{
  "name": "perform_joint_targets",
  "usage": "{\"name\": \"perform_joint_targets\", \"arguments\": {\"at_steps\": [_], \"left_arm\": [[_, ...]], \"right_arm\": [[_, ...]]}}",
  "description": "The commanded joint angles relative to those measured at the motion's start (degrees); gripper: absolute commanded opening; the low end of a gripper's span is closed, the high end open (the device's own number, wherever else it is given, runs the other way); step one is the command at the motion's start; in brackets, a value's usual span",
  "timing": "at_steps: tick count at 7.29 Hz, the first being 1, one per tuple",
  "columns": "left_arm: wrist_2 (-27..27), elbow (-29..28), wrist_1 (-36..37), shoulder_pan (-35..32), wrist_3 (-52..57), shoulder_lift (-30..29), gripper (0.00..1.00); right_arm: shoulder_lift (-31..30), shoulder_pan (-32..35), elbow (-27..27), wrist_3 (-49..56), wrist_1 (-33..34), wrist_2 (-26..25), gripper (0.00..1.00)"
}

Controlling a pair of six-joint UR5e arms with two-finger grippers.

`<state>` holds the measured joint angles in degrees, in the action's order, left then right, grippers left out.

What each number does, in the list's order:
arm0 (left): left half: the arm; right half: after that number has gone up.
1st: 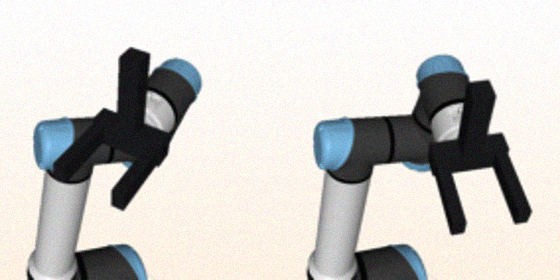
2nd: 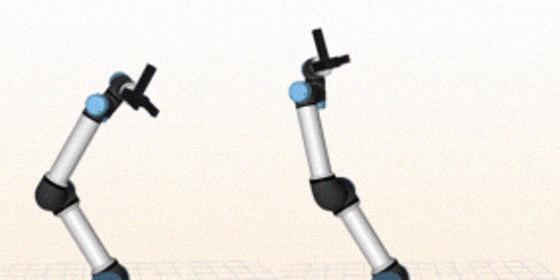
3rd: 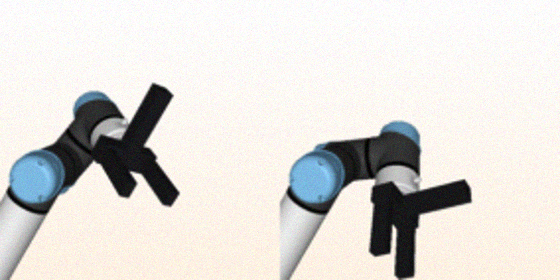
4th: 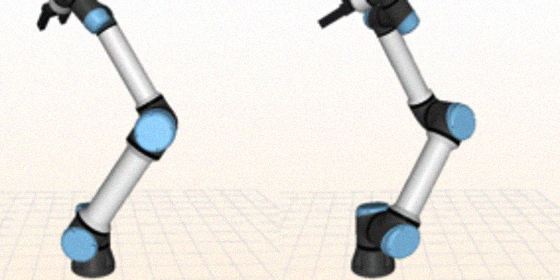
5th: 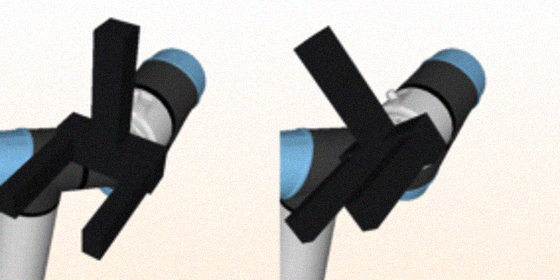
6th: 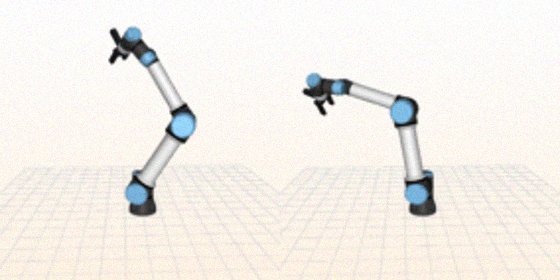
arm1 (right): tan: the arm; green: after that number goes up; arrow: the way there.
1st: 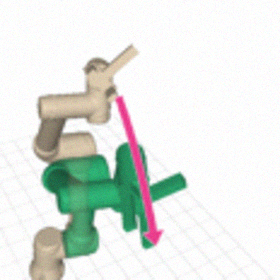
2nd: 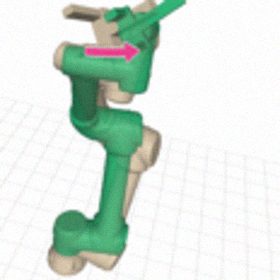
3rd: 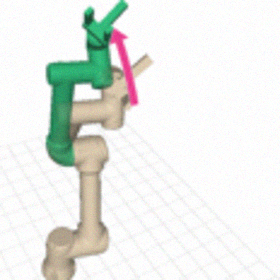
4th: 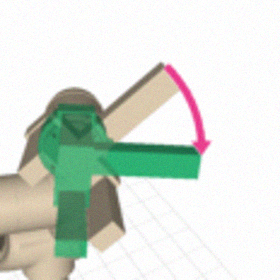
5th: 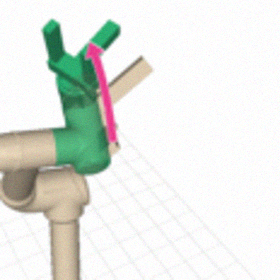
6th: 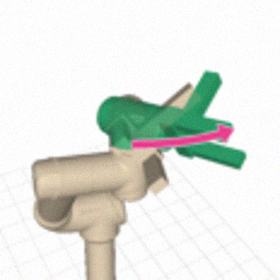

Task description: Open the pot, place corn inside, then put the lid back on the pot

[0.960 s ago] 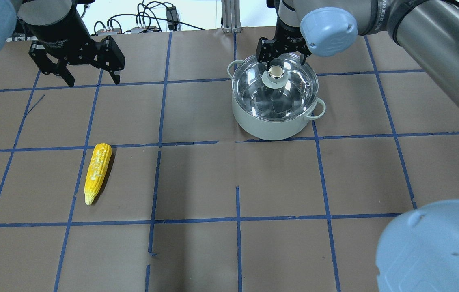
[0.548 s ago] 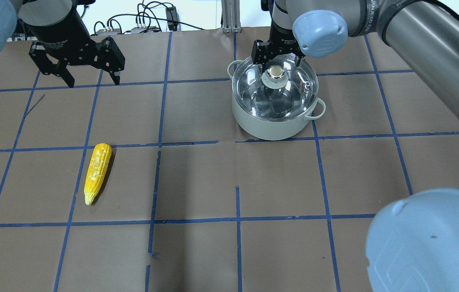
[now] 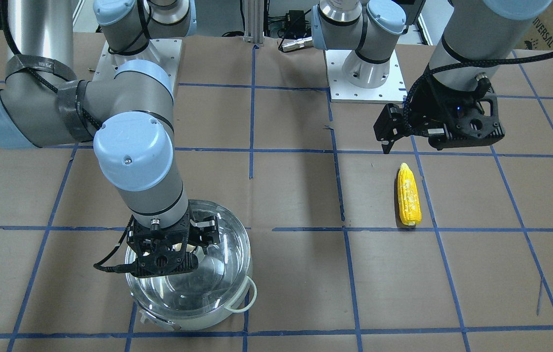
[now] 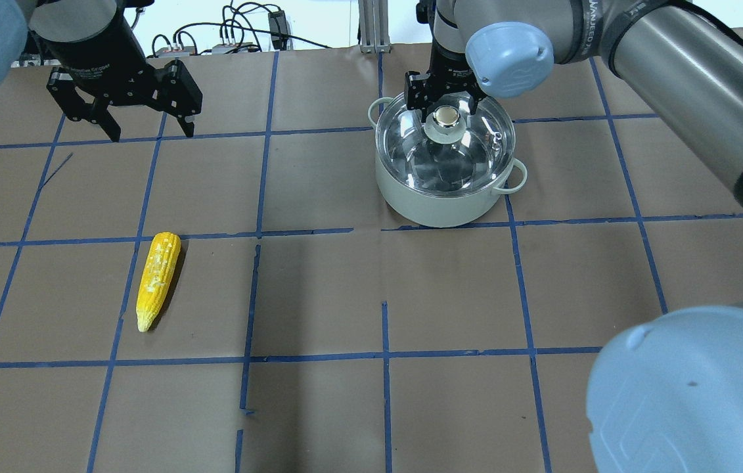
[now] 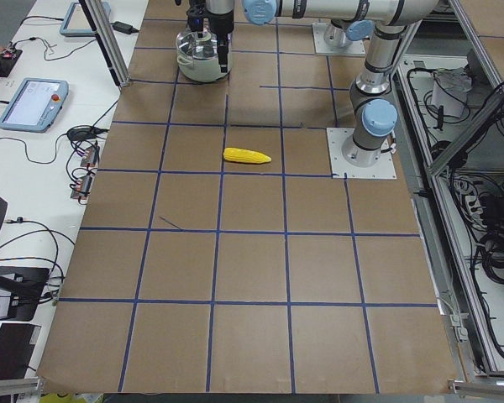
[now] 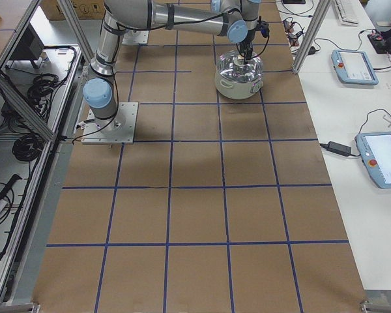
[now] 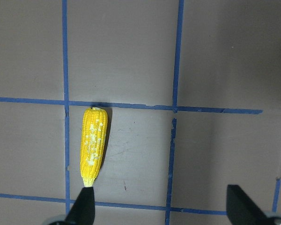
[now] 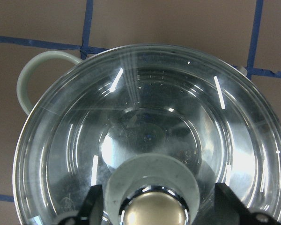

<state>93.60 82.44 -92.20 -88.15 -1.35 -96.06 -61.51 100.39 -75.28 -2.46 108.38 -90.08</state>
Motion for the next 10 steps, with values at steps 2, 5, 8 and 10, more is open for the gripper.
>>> {"name": "perform_joint_targets", "arguments": {"at_steps": [2, 5, 8, 10], "left_arm": [[0.0, 0.0, 0.0, 0.0, -0.1, 0.0, 1.0], [0.0, 0.0, -0.1, 0.0, 0.0, 0.0, 1.0], [-0.2, 0.5, -0.1, 0.0, 0.3, 0.4, 1.0], [0.0, 7.4, 6.4, 2.5, 7.6, -2.1, 1.0]], "right_arm": [[0.0, 0.5, 0.2, -0.2, -0.7, 0.0, 0.45], [-1.0, 0.7, 5.1, -0.3, -7.2, 0.1, 0.37], [-2.6, -2.9, 15.9, 5.6, -23.4, 0.1, 0.33], [-11.1, -8.3, 11.4, 9.3, -26.7, 0.3, 0.31]]}}
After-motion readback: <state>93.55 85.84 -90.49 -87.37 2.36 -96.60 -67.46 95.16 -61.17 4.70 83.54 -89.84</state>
